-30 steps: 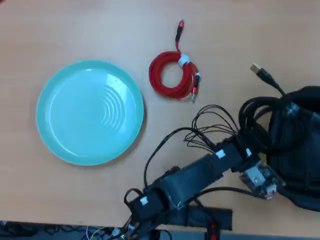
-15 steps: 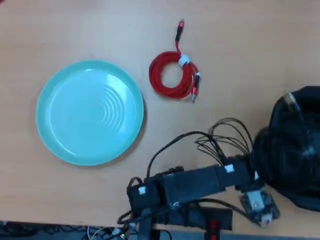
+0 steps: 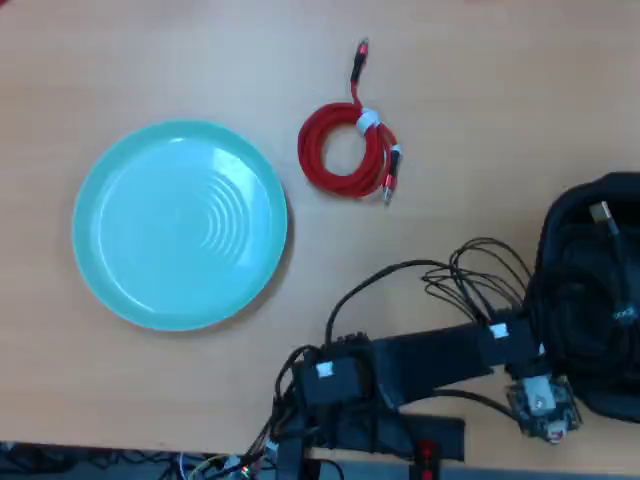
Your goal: Put a black charging cable in a black bowl and put a red charging cable in a green bowl
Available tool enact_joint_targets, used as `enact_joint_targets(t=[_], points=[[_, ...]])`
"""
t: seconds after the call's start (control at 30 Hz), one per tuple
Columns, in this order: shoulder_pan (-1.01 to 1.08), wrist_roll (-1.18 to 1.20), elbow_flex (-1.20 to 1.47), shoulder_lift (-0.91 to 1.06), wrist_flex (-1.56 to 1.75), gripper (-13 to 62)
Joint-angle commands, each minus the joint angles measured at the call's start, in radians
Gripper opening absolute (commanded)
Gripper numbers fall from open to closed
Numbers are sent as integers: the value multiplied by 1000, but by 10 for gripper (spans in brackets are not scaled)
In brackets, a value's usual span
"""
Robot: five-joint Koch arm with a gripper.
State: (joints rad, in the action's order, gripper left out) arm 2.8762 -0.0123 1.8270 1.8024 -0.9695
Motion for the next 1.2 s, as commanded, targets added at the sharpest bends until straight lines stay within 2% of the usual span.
enact_joint_targets(t=[0.0, 0.4, 0.6, 1.17], points=[[11, 35, -1089, -5, 152, -61], [29, 26, -1187, 5, 107, -61], [12, 25, -1233, 81, 94, -61], [-54, 25, -1190, 0, 106, -59]])
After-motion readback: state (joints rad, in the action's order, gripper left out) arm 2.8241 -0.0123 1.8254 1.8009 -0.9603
